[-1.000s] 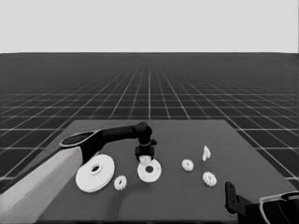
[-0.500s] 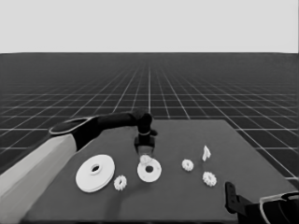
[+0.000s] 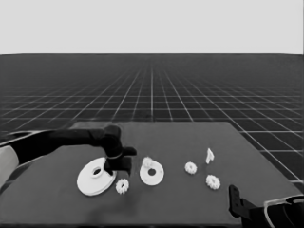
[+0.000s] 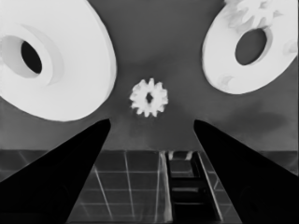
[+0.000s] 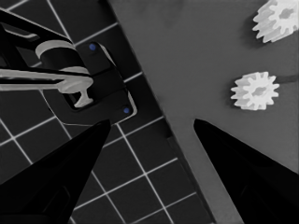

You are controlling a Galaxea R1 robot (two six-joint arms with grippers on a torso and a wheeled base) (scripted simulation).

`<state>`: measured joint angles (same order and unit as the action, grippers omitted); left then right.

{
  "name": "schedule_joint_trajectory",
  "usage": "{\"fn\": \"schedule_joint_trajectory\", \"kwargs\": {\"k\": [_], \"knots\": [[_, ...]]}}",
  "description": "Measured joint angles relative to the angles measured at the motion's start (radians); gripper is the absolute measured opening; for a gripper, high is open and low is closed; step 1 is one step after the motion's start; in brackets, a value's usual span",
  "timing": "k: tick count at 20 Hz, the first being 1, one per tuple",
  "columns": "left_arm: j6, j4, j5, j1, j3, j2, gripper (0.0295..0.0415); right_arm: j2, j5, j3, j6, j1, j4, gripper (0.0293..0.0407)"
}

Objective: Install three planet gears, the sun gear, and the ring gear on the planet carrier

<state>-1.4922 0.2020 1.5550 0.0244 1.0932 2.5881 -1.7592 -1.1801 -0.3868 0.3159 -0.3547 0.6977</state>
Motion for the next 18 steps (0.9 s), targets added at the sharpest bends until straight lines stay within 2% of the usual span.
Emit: {"fn": "schedule_joint_trajectory", "kwargs": {"k": [4,5,6,8,14,16,18], "knots": [[-0.002,0.002,0.000,0.001,-0.018,-0.015,0.0385,0.000,0.000,0.000,0.000,0.000,0.000,0.0385],[0.024,0.102,-0.013,0.094,0.017,-0.007,0.0385,0.000,0.000,0.000,0.000,0.000,0.000,0.0385],[0.046,0.157,-0.027,0.157,0.051,0.000,0.0385,0.000,0.000,0.000,0.000,0.000,0.000,0.0385],[0.071,0.205,-0.046,0.209,0.092,0.011,0.0385,0.000,0.000,0.000,0.000,0.000,0.000,0.0385],[0.085,0.227,-0.058,0.232,0.115,0.017,0.0385,0.000,0.000,0.000,0.000,0.000,0.000,0.0385],[0.085,0.228,-0.058,0.232,0.116,0.017,0.0314,0.000,0.000,0.000,0.000,0.000,0.000,0.0385],[0.085,0.228,-0.058,0.232,0.116,0.017,0.0312,0.000,0.000,0.000,0.000,0.000,0.000,0.0385]]}}
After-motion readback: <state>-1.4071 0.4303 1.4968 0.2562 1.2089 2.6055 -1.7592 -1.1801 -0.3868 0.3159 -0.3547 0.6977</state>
